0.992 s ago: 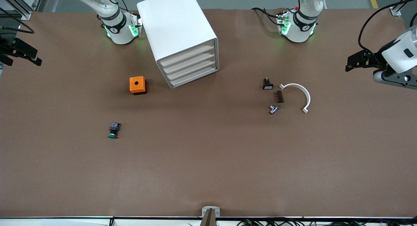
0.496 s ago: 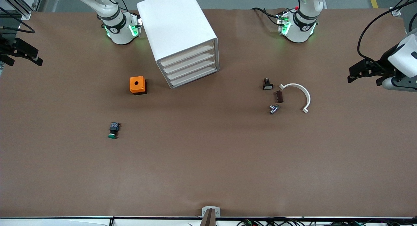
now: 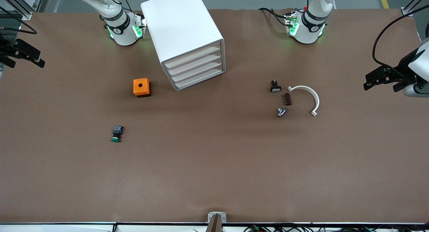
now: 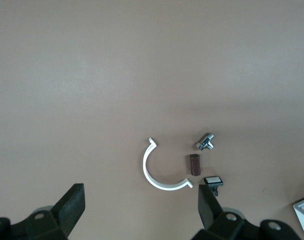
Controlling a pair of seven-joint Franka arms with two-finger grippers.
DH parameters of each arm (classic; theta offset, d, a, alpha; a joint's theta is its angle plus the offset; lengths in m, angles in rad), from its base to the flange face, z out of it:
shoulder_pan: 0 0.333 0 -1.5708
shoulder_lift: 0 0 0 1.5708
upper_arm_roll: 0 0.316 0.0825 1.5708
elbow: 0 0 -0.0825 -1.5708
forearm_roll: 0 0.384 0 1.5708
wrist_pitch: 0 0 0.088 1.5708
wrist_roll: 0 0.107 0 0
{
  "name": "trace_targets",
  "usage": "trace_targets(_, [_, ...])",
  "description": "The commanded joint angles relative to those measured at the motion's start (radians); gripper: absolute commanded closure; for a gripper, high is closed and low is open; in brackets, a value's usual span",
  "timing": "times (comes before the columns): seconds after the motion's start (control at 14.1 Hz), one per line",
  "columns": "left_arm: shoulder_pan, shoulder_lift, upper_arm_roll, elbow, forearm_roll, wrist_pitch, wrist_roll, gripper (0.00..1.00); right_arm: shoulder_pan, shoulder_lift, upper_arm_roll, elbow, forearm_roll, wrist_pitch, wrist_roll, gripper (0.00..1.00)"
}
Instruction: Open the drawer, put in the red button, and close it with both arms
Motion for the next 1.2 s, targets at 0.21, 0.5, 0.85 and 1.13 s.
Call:
trace_targets(0.21, [0.019,0.008,-0.040,0.014,0.025,0.032,-0.008,0.00,-0.023,-0.029,0.013,-0.030,-0.007,0.012,-0.008,0.00])
trace_targets(0.5, [0.012,0.005,-0.044,0.015,0.028,0.032,-0.056,0.00,-0.021,-0.029,0.013,-0.030,-0.007,0.012,-0.009,0.00])
trace_targets(0.85, [0.012,0.002,-0.067,0.058,0.020,0.030,-0.093,0.00,-0.021,-0.029,0.013,-0.028,-0.018,0.012,-0.008,0.00])
trace_targets(1.13, [0.019,0.005,-0.060,0.070,0.022,0.027,-0.088,0.00,-0.021,-0.029,0.013,-0.030,-0.018,0.012,-0.008,0.00])
